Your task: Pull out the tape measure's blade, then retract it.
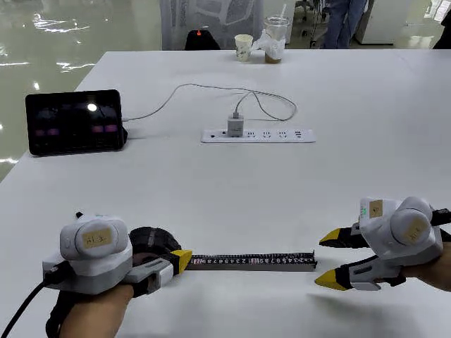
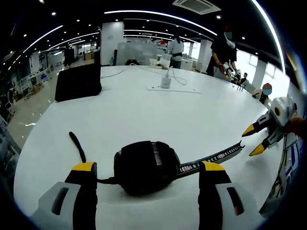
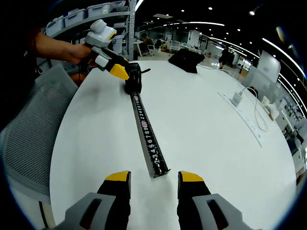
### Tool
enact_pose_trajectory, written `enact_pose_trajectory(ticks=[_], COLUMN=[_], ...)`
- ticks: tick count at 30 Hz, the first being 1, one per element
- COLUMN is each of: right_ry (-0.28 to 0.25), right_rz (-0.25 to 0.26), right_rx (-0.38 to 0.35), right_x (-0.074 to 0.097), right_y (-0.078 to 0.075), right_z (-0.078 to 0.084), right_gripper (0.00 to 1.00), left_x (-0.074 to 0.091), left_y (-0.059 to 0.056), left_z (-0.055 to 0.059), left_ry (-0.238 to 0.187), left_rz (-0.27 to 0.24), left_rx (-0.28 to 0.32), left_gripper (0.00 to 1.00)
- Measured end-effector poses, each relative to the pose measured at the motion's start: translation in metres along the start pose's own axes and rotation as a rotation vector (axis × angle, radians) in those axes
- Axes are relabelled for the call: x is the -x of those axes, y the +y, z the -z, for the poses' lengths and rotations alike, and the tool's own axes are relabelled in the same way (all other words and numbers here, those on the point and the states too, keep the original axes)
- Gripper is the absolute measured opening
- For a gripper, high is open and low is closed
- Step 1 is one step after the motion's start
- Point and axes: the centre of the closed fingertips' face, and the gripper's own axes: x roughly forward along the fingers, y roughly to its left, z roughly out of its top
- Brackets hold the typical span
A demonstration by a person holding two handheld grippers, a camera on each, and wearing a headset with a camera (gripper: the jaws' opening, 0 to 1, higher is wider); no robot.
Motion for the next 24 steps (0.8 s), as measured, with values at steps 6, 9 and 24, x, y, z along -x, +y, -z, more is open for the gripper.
enact_pose_trajectory(ticks=[6,9,24], right_ry=[0.013,0.019,0.038], right_rz=[-0.024,-0.036,-0.115], right_rx=[0.027,0.043,0.125], right_x=[-0.005,-0.007,-0.018], right_y=[-0.005,-0.007,-0.006], right_z=[0.001,0.001,0.0], right_gripper=[0.3,0.29,0.18], left_x=[-0.004,-0.005,-0.015], left_y=[0.002,0.003,0.007], left_z=[0.0,0.0,0.001], left_ry=[0.008,0.012,0.028], left_rz=[-0.011,-0.015,-0.038], left_rx=[0.024,0.03,0.068], left_gripper=[0.82,0.81,0.74])
